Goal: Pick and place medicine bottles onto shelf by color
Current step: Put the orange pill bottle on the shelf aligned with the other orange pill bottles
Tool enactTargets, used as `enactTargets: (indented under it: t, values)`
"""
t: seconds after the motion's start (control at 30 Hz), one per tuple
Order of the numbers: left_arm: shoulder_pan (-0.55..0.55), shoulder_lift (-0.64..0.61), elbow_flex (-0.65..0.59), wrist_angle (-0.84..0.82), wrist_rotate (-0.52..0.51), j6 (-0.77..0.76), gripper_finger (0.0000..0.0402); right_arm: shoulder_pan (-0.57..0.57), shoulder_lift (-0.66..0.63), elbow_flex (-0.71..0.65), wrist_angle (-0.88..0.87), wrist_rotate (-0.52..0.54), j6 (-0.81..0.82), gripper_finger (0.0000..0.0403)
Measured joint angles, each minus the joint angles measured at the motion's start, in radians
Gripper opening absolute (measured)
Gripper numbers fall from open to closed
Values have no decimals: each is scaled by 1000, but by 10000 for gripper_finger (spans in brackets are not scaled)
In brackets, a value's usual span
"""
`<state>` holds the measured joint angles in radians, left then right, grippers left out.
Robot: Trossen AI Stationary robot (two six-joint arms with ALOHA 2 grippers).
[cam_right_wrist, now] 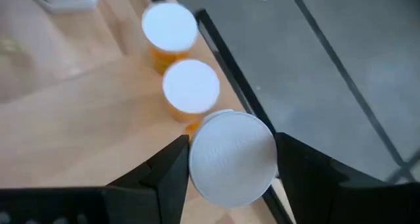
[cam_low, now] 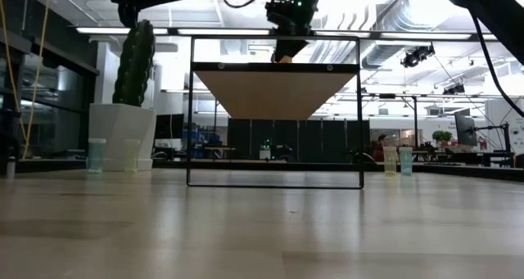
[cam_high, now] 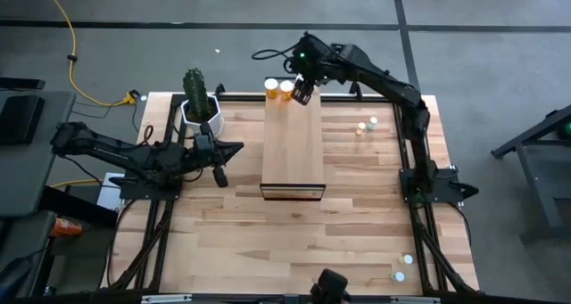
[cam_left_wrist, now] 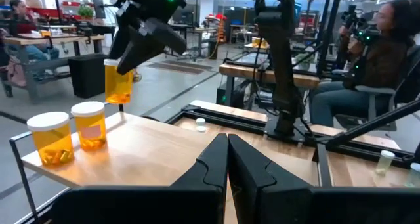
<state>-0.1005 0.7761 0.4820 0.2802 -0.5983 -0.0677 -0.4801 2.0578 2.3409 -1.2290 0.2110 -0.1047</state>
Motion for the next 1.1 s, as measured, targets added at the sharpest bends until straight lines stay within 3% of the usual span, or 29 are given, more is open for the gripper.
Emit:
enactTargets:
  t: [0.47,1.1]
  values:
    - [0,0,0,-5,10,-11,0,-12,62,0,-7,64,-8,195]
    - [0,0,0,0,11,-27,0,-27,71,-82,59,55,-7,195]
